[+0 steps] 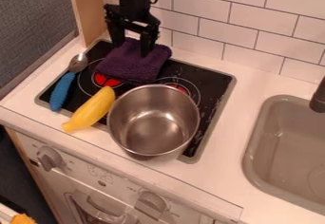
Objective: Move the cloth to the top right of the burner
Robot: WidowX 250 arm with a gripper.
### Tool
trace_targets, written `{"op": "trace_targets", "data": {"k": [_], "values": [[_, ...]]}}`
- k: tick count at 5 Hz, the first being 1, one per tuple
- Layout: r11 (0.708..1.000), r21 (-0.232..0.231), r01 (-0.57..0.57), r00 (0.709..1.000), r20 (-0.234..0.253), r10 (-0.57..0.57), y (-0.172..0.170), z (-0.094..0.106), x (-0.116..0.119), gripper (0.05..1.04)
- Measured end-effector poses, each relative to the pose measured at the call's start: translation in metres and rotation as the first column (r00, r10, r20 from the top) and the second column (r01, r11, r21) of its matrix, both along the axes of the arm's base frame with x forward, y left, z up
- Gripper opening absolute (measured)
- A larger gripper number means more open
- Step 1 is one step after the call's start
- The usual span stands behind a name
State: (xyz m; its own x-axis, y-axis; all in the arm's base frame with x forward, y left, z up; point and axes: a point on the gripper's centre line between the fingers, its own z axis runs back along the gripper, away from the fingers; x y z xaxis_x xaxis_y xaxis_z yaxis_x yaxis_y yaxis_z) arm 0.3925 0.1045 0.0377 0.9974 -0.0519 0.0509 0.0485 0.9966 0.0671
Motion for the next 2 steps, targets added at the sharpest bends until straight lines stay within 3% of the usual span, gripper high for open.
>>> {"op": "trace_targets", "data": {"k": [1, 2], "values": [[1.0, 0.016, -0.003, 1.0, -0.016, 0.003, 0.006, -0.011, -0.007, 1.001], [1.0, 0.0, -0.001, 1.0, -0.028, 0.001, 0.002, -0.022, -0.011, 1.001]]}}
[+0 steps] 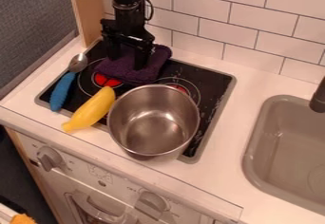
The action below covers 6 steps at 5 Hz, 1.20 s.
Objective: Move the cloth to the top right of the burner
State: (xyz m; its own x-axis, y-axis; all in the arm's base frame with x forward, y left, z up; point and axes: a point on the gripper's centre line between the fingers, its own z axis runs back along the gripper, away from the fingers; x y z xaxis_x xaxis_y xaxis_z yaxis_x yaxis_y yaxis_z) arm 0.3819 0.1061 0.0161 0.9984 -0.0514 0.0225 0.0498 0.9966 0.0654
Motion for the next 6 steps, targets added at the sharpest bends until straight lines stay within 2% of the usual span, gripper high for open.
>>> {"op": "trace_targets", "data": {"k": [2, 3, 4, 5, 6], "values": [[0.999, -0.028, 0.018, 1.0, 0.005, -0.018, -0.015, -0.004, 0.0, 1.001], [0.997, -0.052, 0.049, 0.999, 0.006, -0.048, -0.035, -0.002, 0.0, 1.001], [0.984, -0.101, 0.149, 0.989, -0.008, -0.15, -0.095, 0.002, -0.008, 1.001], [0.972, -0.109, 0.21, 0.977, -0.009, -0.212, -0.149, 0.008, -0.014, 1.001], [0.977, -0.108, 0.183, 0.983, 0.008, -0.183, -0.188, 0.016, -0.013, 1.001]]}}
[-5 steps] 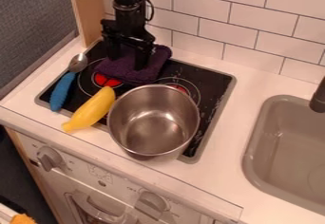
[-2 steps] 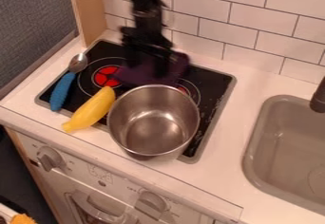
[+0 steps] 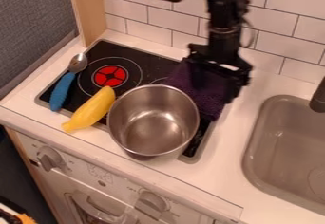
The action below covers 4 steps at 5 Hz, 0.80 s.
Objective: Move the cloth to the top right of the burner
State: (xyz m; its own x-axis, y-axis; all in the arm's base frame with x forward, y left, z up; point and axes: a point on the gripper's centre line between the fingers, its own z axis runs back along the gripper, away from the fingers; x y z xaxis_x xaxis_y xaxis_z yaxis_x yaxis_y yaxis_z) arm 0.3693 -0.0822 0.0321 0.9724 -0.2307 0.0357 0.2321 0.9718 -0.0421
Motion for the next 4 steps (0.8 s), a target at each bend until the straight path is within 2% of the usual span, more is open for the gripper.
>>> {"op": "trace_targets", "data": {"k": [1, 2, 3, 4], "values": [[0.998, -0.011, -0.056, 0.998, -0.007, 0.056, -0.003, 0.004, 0.002, 1.001], [0.997, 0.004, -0.077, 0.997, -0.004, 0.077, 0.012, 0.004, 0.004, 1.001], [0.998, 0.023, -0.066, 0.997, 0.046, 0.065, 0.013, 0.04, 0.006, 1.001], [0.999, 0.01, -0.053, 0.992, 0.114, 0.052, 0.007, 0.068, 0.006, 1.001]]}}
